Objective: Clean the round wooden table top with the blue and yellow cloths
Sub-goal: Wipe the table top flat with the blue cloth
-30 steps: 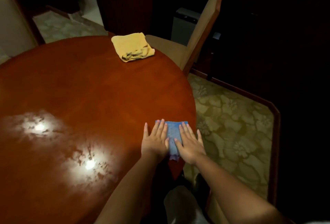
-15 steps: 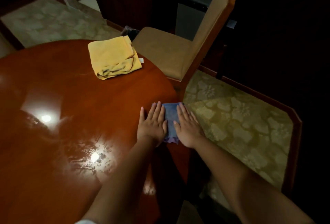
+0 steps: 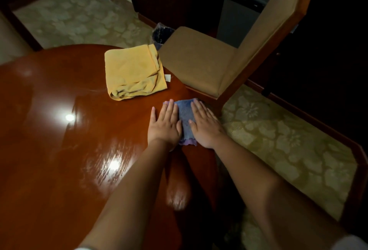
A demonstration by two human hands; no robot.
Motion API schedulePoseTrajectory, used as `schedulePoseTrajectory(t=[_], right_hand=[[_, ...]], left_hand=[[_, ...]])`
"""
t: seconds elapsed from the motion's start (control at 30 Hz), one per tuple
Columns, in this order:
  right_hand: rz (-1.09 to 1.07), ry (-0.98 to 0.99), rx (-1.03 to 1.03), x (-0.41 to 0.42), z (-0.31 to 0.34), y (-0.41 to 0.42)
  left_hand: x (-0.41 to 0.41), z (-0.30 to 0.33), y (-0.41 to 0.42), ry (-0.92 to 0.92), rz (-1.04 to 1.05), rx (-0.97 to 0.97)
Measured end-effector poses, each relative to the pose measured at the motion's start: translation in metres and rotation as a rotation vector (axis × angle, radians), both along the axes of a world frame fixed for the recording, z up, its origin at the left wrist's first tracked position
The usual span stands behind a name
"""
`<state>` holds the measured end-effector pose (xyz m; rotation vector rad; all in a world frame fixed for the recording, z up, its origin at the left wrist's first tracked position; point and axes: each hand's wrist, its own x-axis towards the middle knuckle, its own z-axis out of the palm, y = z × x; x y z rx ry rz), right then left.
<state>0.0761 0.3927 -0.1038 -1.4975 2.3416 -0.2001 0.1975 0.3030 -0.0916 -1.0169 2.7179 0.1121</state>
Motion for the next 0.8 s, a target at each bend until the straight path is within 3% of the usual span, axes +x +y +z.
schedulePoseTrajectory(t=[0.43, 0.8], right_hand=[[0.124, 0.145, 0.086, -0.002, 0.007, -0.025], [0.240, 0.164, 0.124, 0.171, 0.018, -0.013]], left_hand=[[0.004, 0.005, -0.009, -0.012, 0.117, 0.061], [0.182, 0.007, 0.017, -0.042, 0.218, 0.050]])
